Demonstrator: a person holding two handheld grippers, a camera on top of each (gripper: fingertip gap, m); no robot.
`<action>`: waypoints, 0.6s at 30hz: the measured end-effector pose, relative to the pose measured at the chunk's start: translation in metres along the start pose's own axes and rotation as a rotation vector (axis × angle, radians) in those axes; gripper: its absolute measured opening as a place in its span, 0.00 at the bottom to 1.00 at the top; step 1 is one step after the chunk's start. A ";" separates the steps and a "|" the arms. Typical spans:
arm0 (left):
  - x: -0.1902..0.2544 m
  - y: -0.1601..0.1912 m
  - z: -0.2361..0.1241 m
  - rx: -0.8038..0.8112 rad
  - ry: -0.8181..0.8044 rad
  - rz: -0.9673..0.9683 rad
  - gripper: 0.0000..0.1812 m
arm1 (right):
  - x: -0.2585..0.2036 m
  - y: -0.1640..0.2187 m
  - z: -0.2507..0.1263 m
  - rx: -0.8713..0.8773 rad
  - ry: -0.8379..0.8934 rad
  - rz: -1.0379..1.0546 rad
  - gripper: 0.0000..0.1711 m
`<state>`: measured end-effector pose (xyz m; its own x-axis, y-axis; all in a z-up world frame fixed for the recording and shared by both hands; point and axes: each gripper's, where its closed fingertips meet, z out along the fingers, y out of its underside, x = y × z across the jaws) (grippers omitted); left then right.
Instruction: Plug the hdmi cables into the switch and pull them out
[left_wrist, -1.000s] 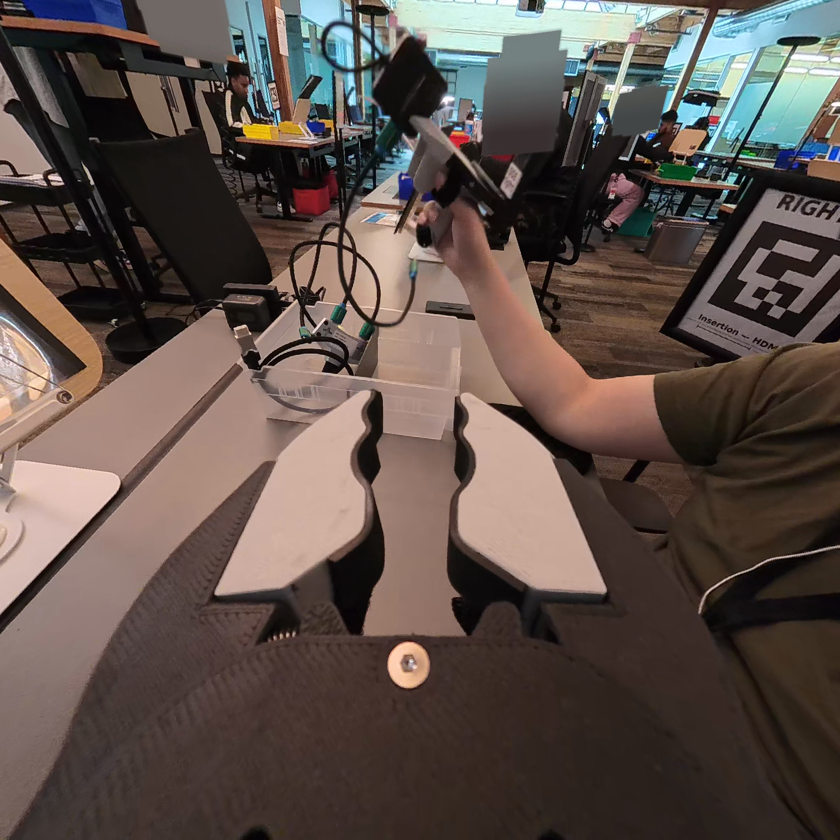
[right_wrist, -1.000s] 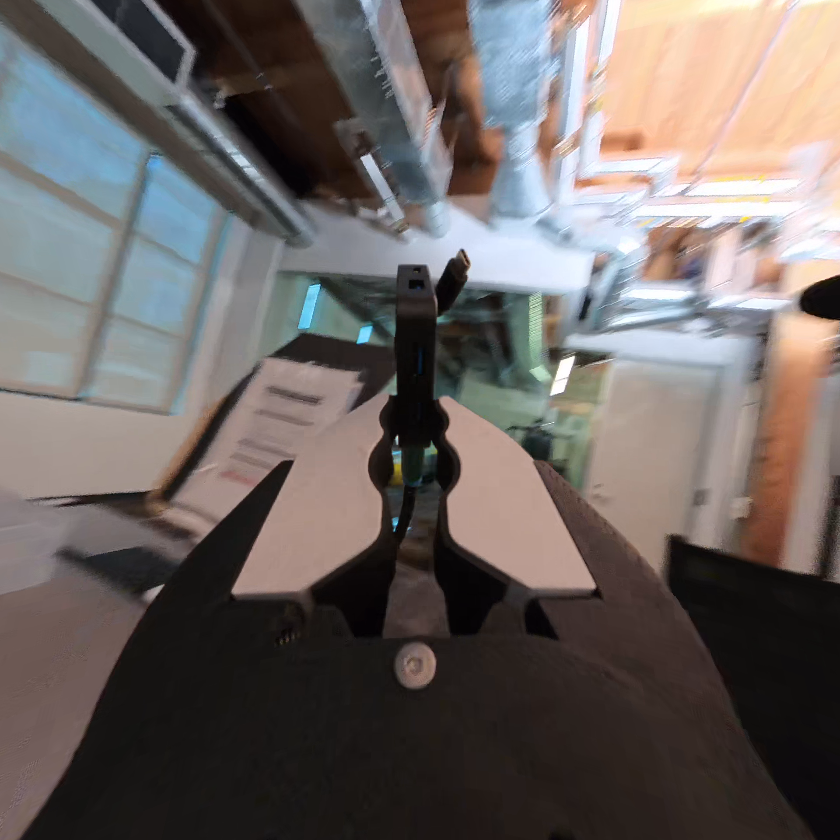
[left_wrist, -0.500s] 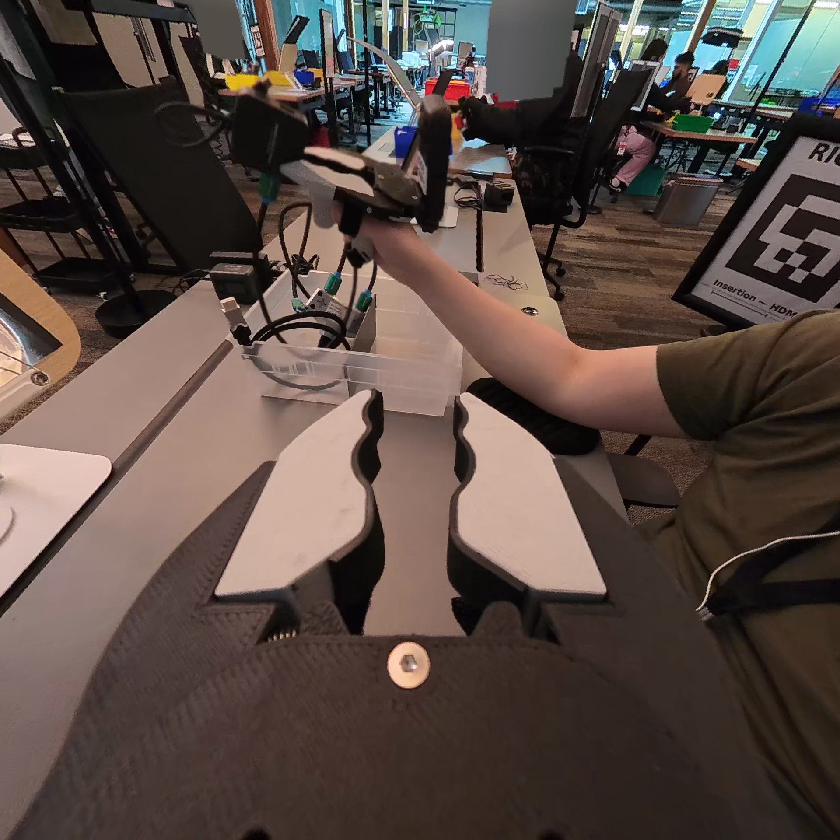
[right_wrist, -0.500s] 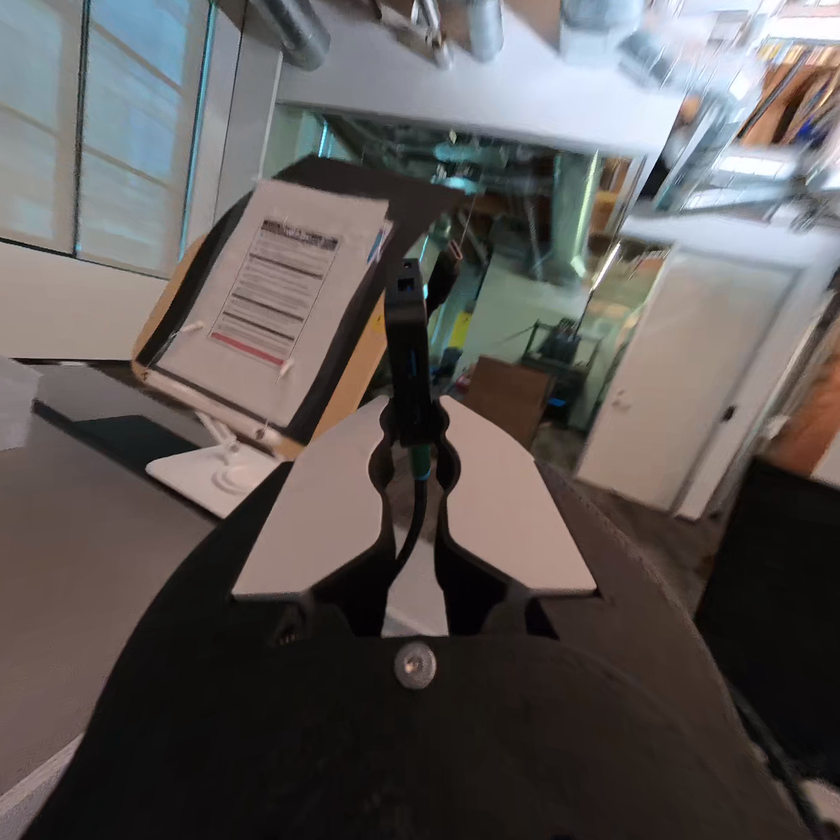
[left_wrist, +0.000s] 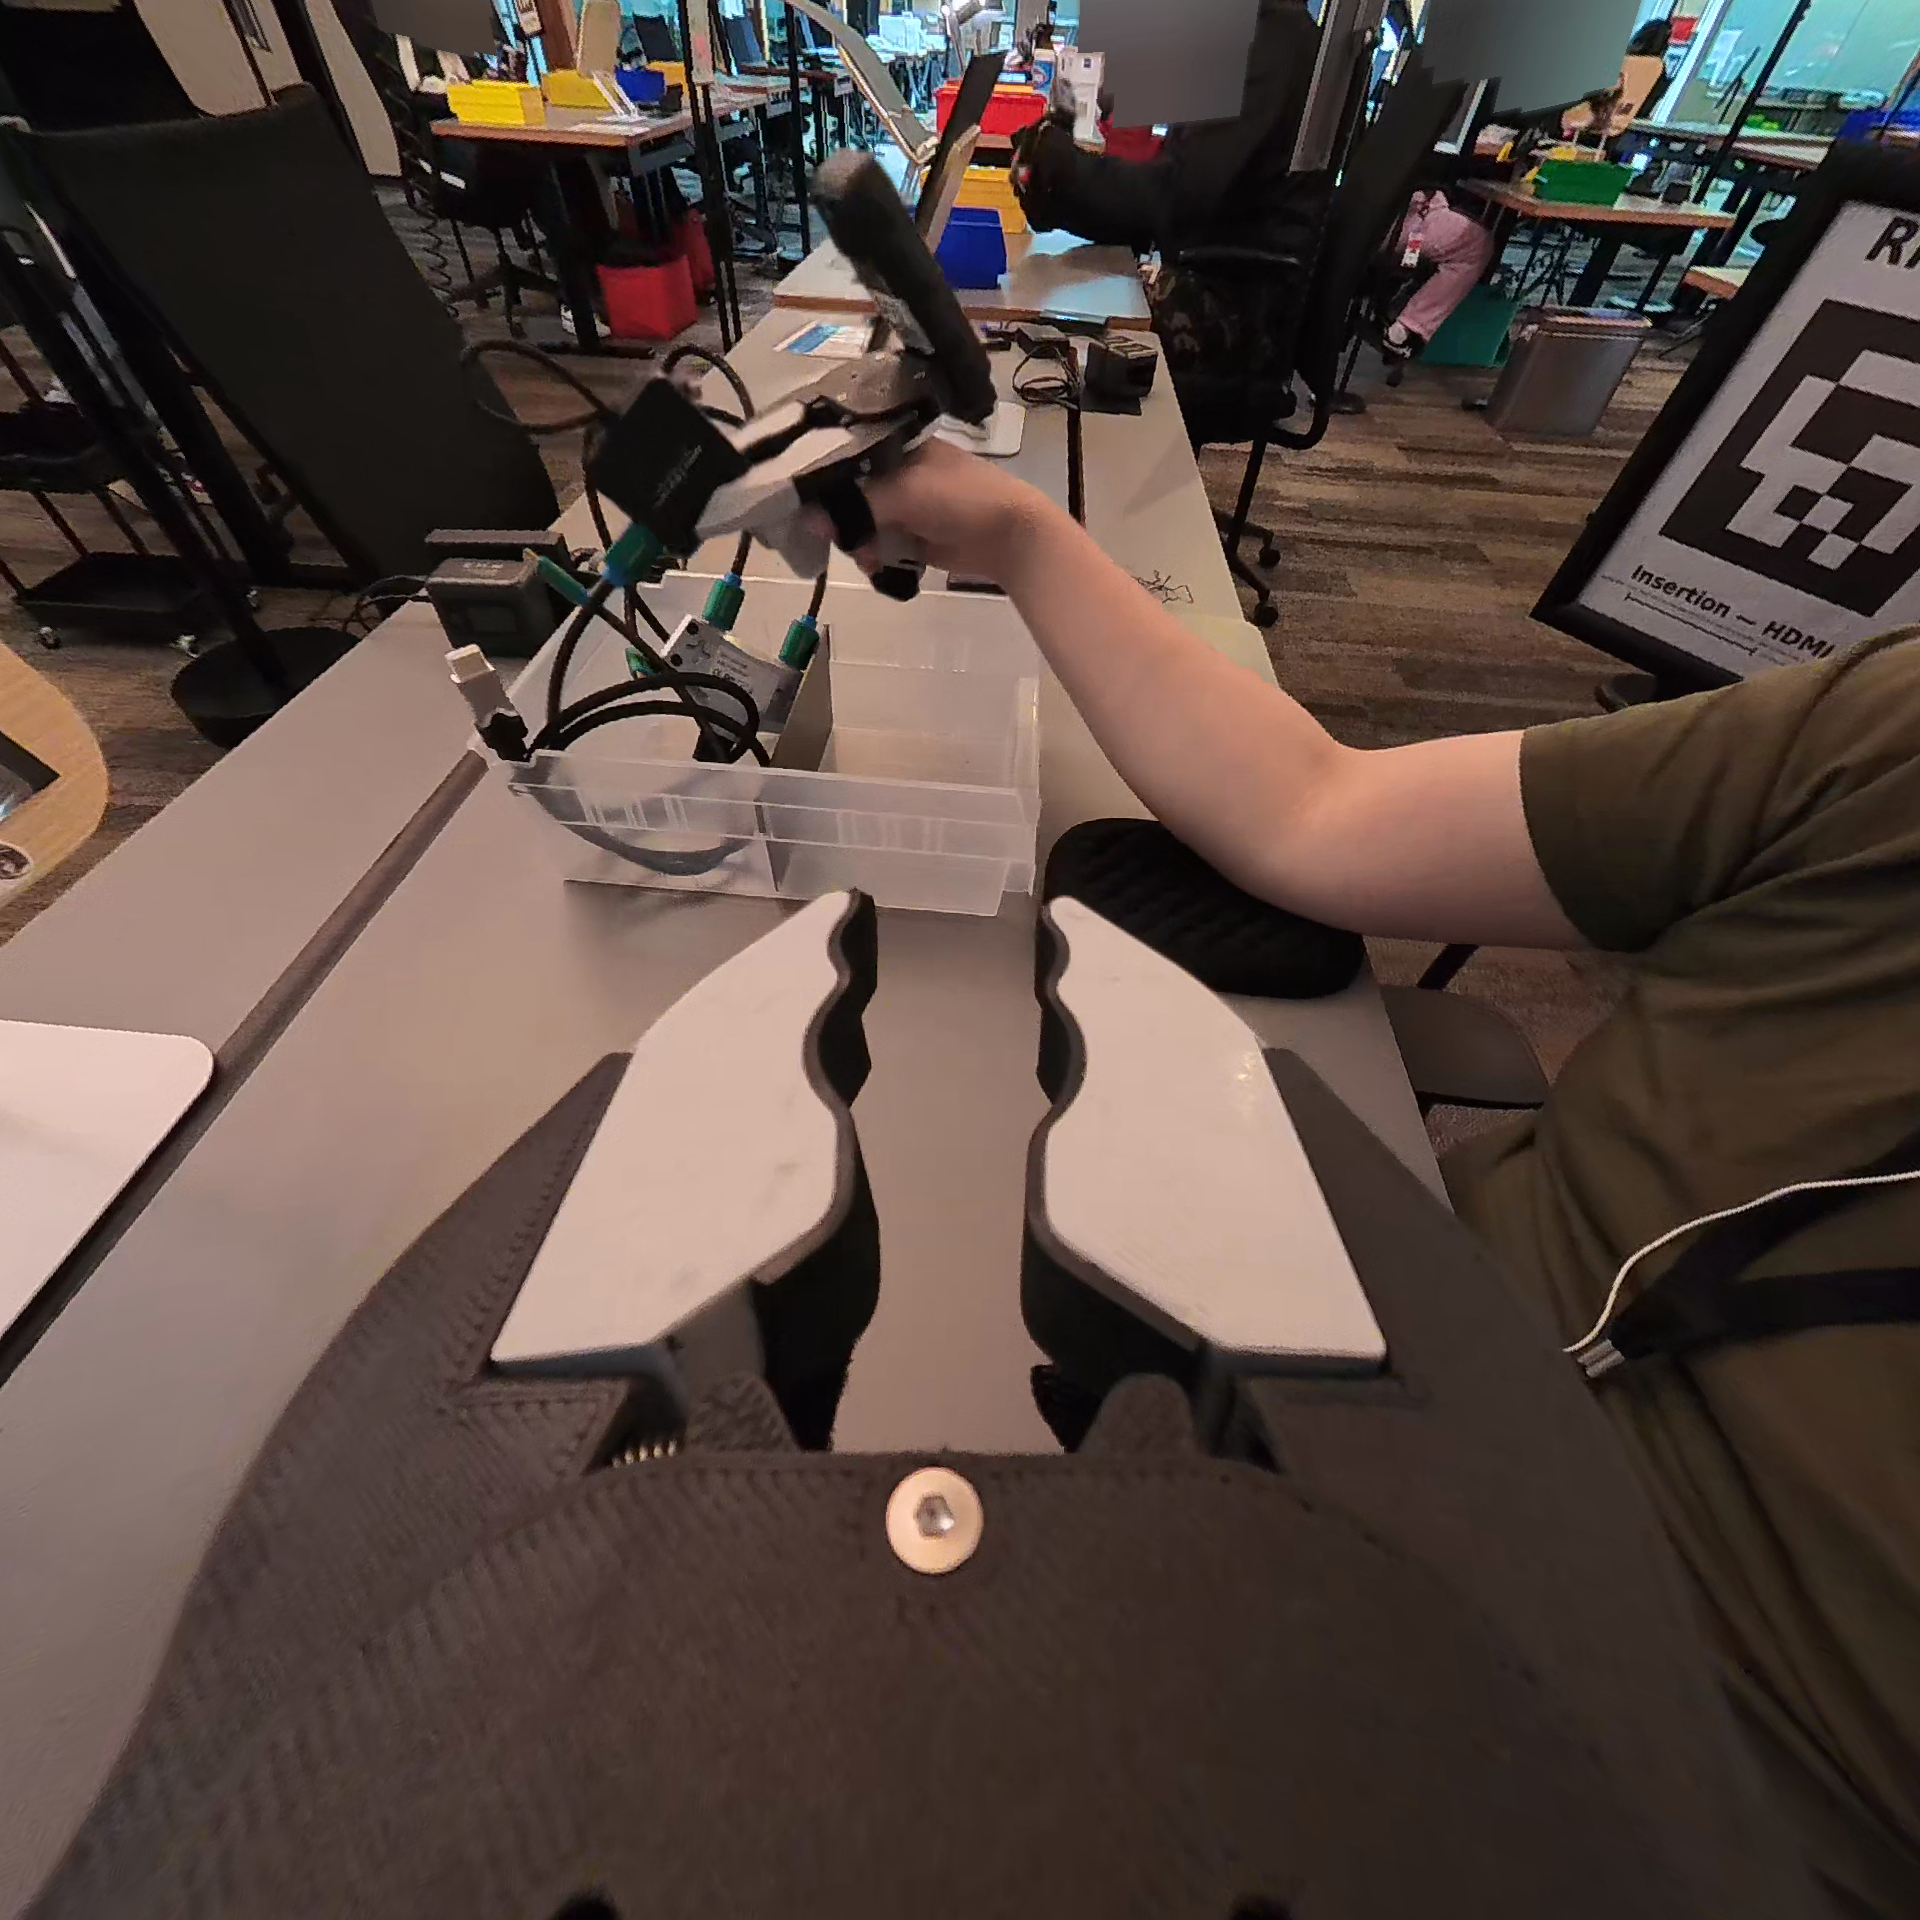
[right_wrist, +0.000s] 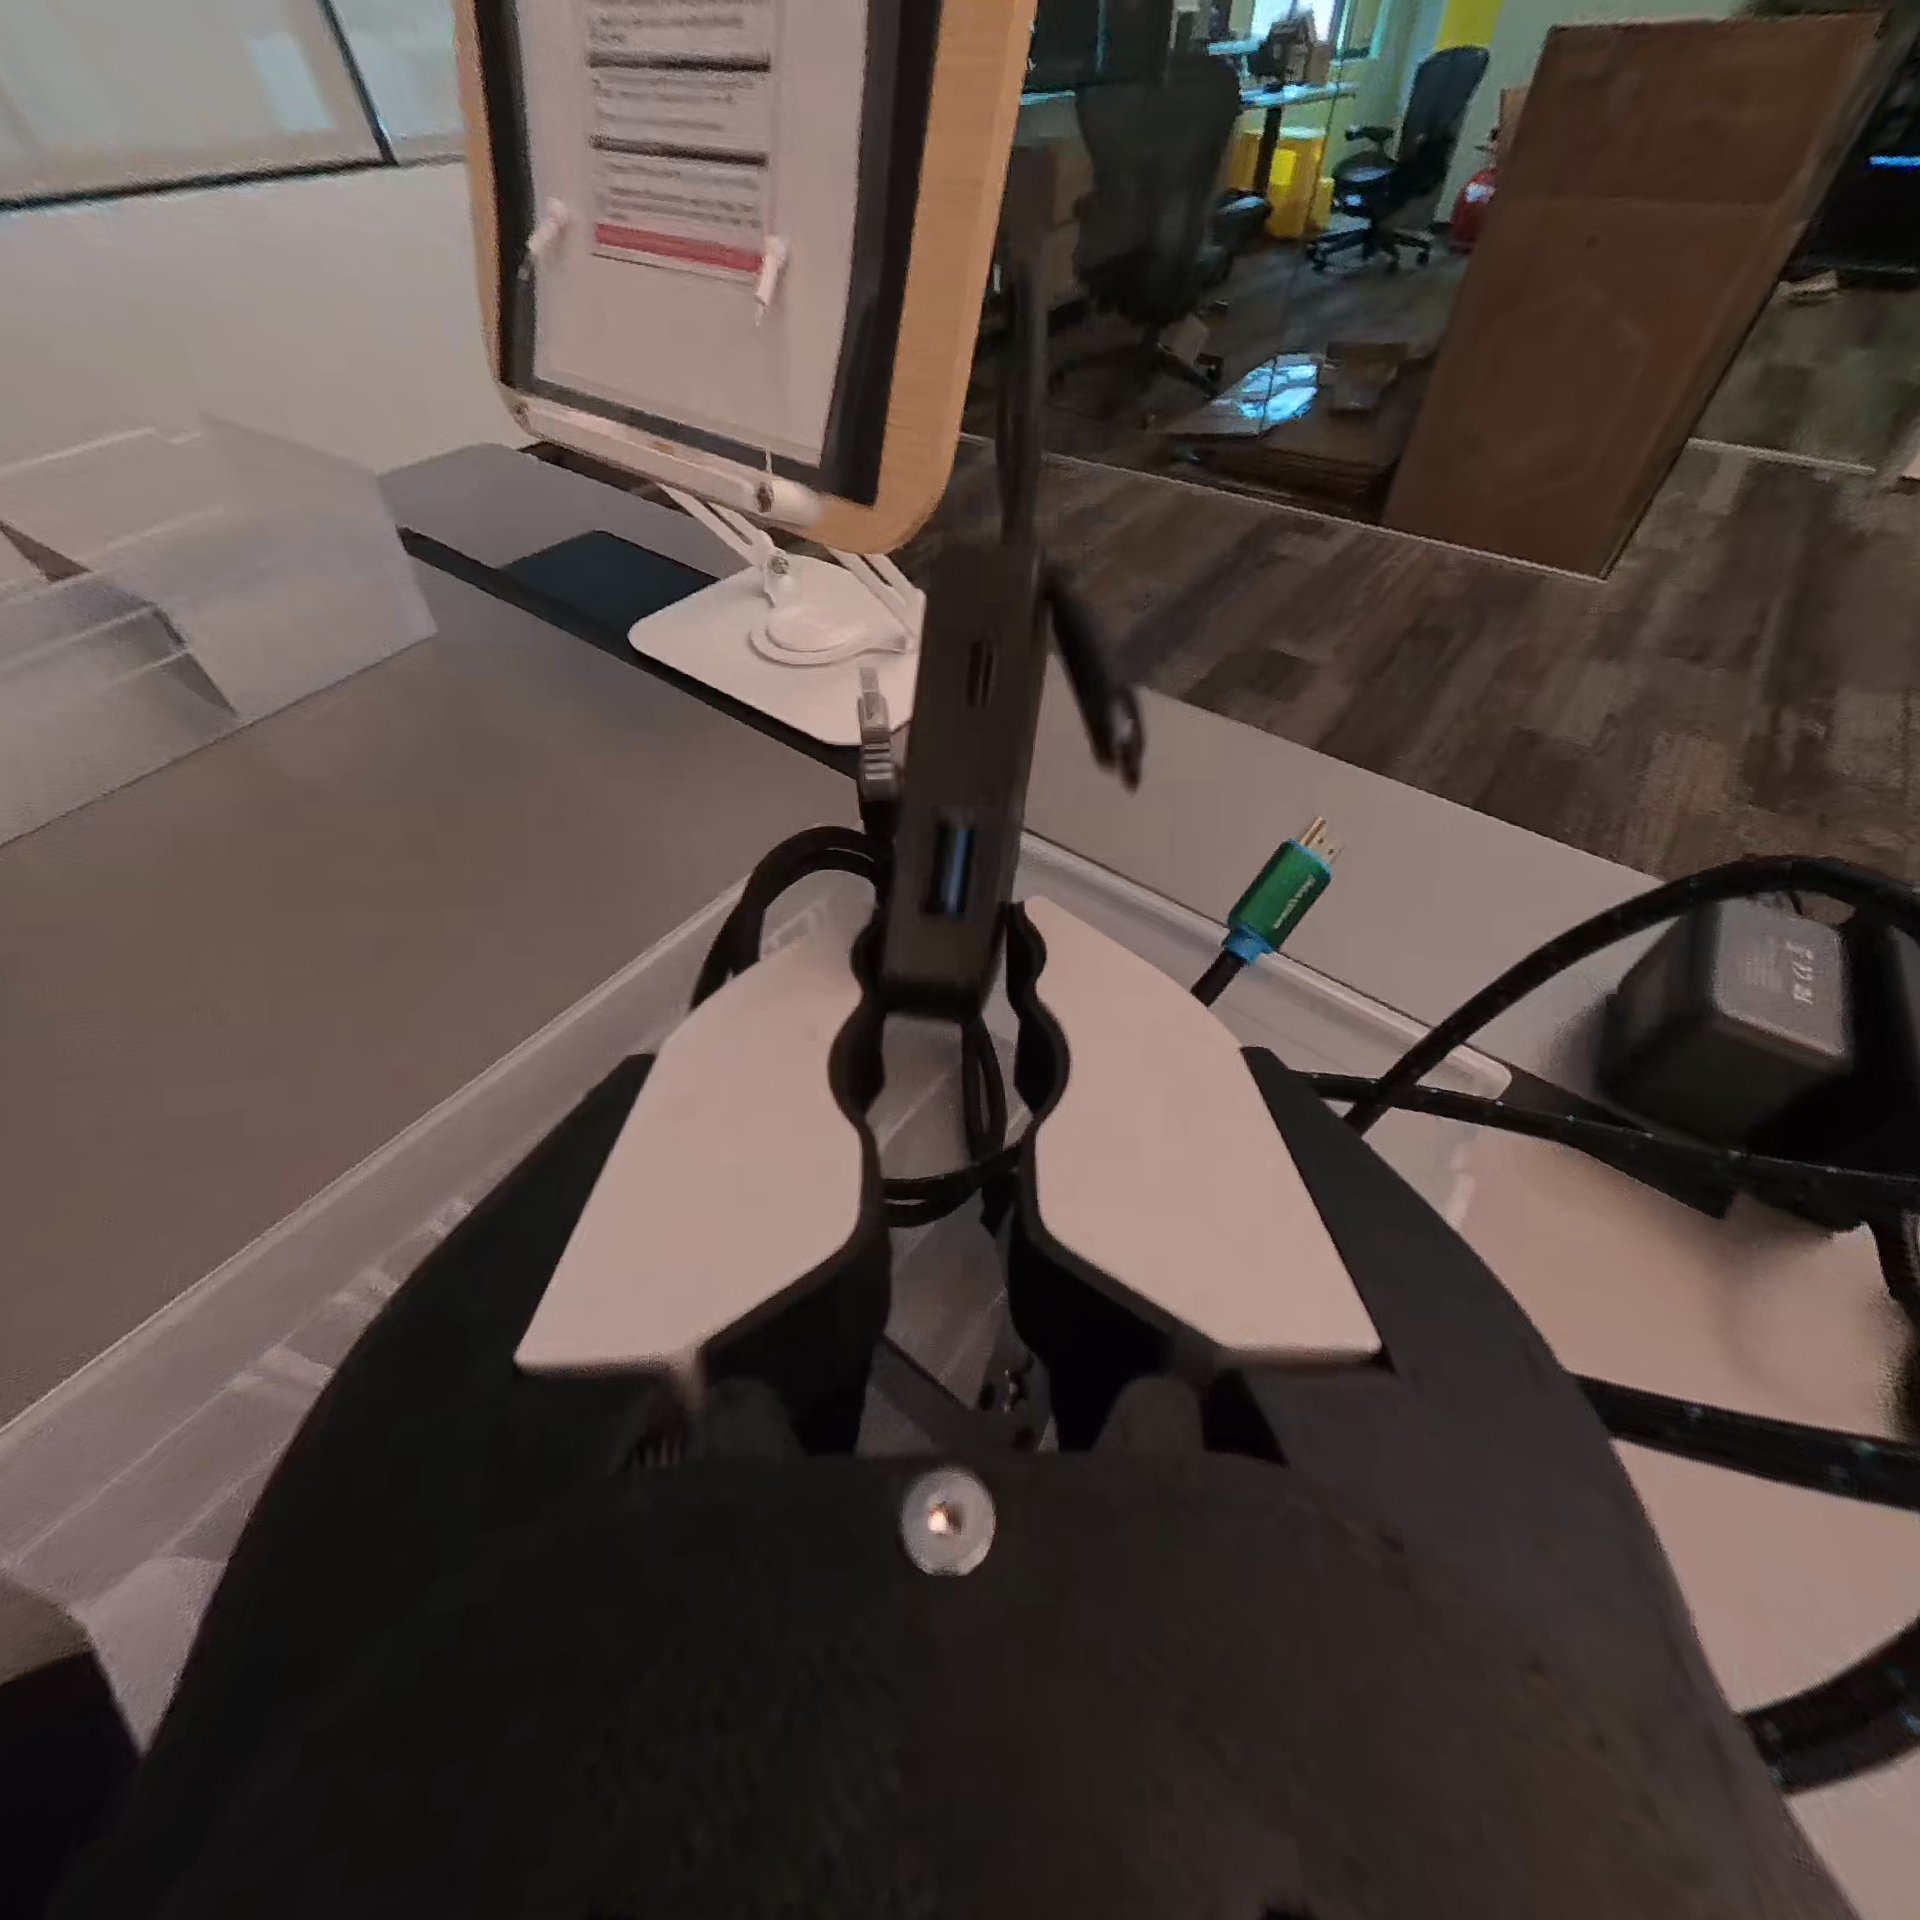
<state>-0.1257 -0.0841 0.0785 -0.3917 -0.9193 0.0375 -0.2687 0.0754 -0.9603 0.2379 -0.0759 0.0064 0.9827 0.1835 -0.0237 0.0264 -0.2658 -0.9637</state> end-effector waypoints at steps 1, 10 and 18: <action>0.001 0.000 0.001 -0.004 0.003 0.003 0.16 | 0.000 -0.006 -0.004 0.037 -0.003 0.009 0.15; 0.002 0.008 0.011 -0.042 0.020 0.000 0.16 | 0.020 -0.002 -0.025 0.036 0.073 0.113 0.09; 0.001 0.017 0.018 -0.090 0.027 0.003 0.16 | 0.037 0.028 -0.050 -0.173 0.234 -0.003 0.20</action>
<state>-0.1150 -0.0906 0.0569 -0.4158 -0.9084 0.0434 -0.3449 0.1133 -0.9318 0.2842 -0.1238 -0.0083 0.9976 -0.0330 0.0607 0.0408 -0.4270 -0.9033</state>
